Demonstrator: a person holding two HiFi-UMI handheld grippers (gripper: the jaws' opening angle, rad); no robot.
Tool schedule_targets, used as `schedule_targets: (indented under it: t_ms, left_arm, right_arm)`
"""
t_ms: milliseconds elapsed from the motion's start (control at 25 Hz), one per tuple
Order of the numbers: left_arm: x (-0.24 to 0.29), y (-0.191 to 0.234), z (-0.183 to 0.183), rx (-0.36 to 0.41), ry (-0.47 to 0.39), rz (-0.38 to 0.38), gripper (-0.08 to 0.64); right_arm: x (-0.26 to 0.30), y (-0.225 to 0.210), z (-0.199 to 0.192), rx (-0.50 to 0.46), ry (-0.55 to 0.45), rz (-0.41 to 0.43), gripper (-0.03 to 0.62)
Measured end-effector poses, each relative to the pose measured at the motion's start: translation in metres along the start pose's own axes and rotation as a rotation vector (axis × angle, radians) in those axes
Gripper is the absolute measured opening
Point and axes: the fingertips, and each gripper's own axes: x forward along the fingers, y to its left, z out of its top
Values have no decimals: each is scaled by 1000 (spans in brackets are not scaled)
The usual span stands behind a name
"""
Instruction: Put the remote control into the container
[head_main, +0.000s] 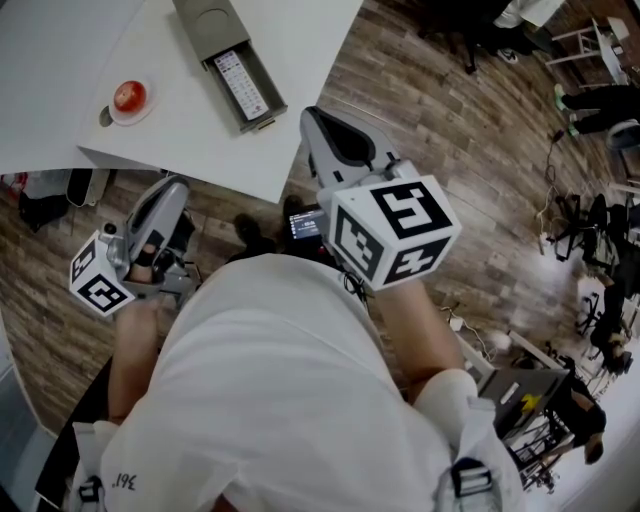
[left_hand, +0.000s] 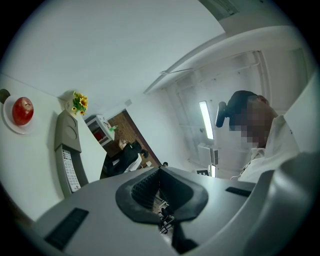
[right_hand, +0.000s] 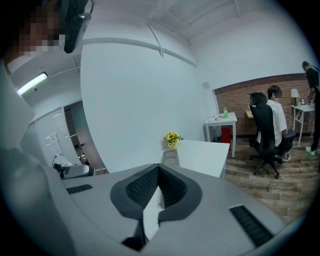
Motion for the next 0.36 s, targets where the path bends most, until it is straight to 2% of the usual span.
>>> schedule_targets:
  t_ms: [360]
  left_arm:
    - [1,0,1,-2,-2,-2,6]
  right_arm:
    - [0,-3,0,-4,-1,-10,-1]
